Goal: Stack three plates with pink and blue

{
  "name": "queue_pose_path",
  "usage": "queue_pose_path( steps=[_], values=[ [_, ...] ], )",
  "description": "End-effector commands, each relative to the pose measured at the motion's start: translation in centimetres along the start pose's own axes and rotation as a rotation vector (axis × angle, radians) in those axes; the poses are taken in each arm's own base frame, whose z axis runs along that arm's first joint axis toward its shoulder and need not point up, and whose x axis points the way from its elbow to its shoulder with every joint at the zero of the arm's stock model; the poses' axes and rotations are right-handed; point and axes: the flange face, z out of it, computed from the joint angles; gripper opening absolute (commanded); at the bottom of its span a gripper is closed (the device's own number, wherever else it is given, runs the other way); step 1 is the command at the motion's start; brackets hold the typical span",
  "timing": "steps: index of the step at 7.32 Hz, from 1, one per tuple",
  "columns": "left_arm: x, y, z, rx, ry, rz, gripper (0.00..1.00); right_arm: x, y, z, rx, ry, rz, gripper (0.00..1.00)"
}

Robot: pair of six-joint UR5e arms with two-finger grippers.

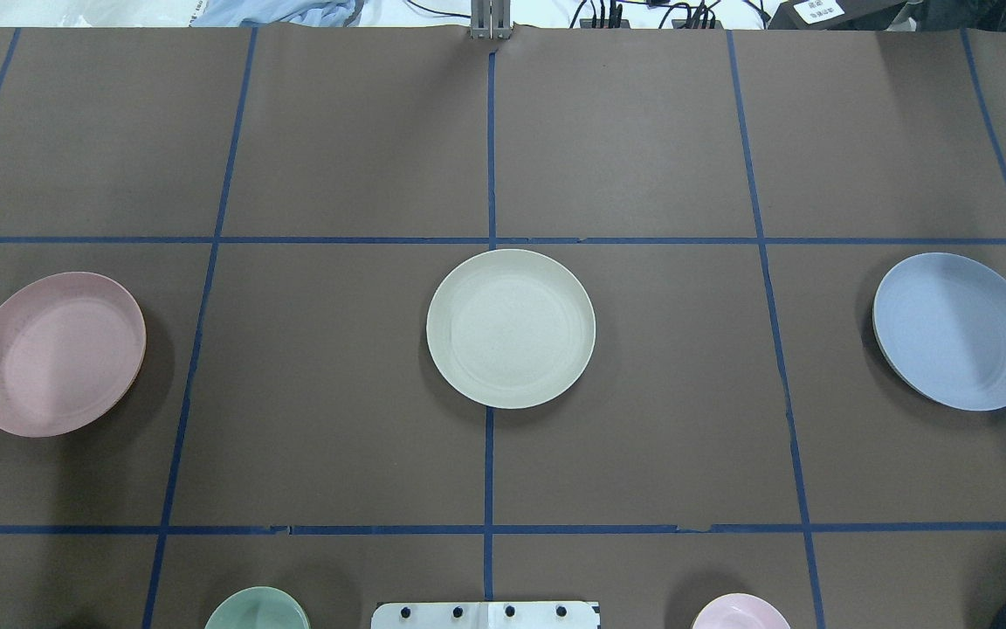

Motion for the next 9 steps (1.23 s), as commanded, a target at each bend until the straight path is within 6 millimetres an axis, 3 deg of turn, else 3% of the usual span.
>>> queue_pose_path(
  steps=[1, 4, 5, 6, 7, 8, 9],
  values=[
    [0.4, 1.6, 4.1, 0.005, -0.031, 0.001, 0.94, -0.1, 0.0, 0.0, 0.001, -0.002, -0.001, 1.0],
    [2.7, 2.6, 7.3, -0.062, -0.025, 0.052, 0.89, -0.3, -0.1, -0.3, 0.006, 0.0, -0.007, 1.0],
    [3.2, 2.6, 7.7, -0.069, -0.021, 0.061, 0.66, -0.3, -0.1, -0.3, 0.006, 0.0, -0.007, 1.0],
    [3.0, 2.7, 7.7, -0.072, -0.024, 0.06, 0.37, -0.3, -0.1, -0.3, 0.006, 0.0, -0.007, 1.0],
    [3.0, 2.7, 7.8, -0.074, -0.024, 0.061, 0.18, -0.3, -0.1, -0.3, 0.006, 0.0, -0.007, 1.0],
    [2.8, 2.8, 7.8, -0.074, -0.026, 0.064, 0.05, -0.4, -0.1, -0.3, 0.007, 0.0, -0.006, 1.0],
    [2.6, 2.9, 7.8, -0.076, -0.027, 0.065, 0.0, -0.5, -0.2, -0.5, 0.01, 0.0, -0.01, 1.0]
  ],
)
